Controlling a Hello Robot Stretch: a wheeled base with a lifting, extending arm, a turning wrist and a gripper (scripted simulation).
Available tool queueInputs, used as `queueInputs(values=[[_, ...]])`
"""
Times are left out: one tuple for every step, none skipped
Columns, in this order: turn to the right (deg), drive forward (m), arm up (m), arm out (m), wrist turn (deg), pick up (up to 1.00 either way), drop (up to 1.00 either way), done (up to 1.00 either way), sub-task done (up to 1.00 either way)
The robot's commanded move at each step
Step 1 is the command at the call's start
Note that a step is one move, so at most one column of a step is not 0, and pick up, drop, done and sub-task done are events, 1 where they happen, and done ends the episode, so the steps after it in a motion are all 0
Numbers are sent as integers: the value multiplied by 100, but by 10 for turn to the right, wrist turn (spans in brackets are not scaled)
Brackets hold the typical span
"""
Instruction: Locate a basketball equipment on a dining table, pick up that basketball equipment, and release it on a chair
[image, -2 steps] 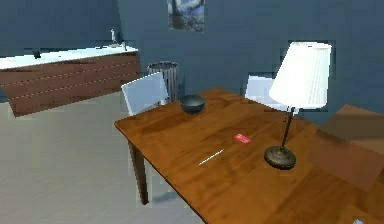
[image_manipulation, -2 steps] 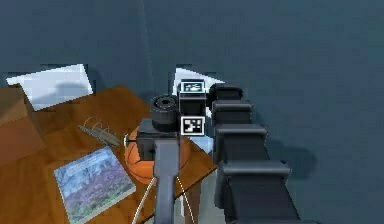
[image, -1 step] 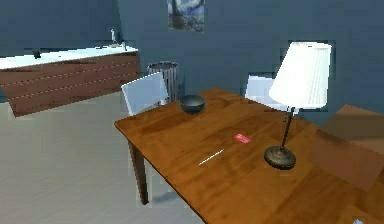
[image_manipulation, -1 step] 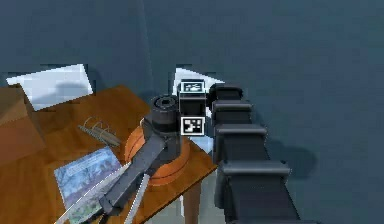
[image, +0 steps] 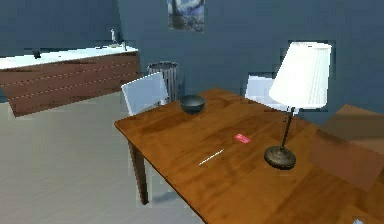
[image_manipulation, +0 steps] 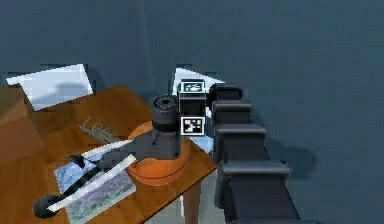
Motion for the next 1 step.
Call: queueInputs(values=[[0,0,0,0,450,0,0,0,0]])
